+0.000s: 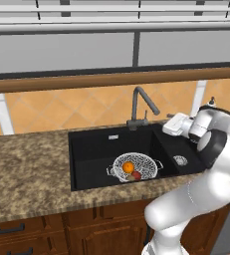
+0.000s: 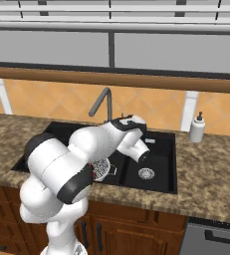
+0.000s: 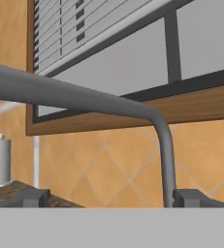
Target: Put the colander in the sink, put the kiwi, orange, apple in the colander, and turn on the sink faucet and pour water over the colander.
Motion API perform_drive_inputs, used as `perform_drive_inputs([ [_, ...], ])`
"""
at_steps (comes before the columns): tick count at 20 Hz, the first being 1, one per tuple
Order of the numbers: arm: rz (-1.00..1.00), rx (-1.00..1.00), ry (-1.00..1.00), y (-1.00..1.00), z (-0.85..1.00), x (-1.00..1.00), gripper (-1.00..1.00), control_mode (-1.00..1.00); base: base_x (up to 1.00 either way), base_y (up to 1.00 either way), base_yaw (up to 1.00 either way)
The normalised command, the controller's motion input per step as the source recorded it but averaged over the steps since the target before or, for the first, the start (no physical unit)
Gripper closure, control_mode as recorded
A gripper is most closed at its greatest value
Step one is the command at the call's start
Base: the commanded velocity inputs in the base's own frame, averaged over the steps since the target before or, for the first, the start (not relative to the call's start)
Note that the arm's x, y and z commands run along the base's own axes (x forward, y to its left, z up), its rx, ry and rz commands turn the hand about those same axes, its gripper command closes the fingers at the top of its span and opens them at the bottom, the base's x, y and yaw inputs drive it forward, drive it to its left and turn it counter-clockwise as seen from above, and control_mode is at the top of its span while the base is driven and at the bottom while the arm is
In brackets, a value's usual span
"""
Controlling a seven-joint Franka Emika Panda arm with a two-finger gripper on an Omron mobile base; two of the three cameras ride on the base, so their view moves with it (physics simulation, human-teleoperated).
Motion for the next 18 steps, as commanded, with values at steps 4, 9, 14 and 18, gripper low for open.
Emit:
perform_drive_inputs([
  [4,0.00,0.00,-0.07,0.05,-0.09,0.15,-1.00,-1.00,0.00,0.00,0.00],
  [9,0.00,0.00,-0.07,0.06,-0.01,0.31,-1.00,-1.00,0.00,0.00,0.00],
  [14,0.00,0.00,-0.03,0.14,0.00,0.23,-1.00,-1.00,0.00,0.00,0.00],
  [18,0.00,0.00,-0.02,0.07,0.00,0.16,-1.00,-1.00,0.00,0.00,0.00],
])
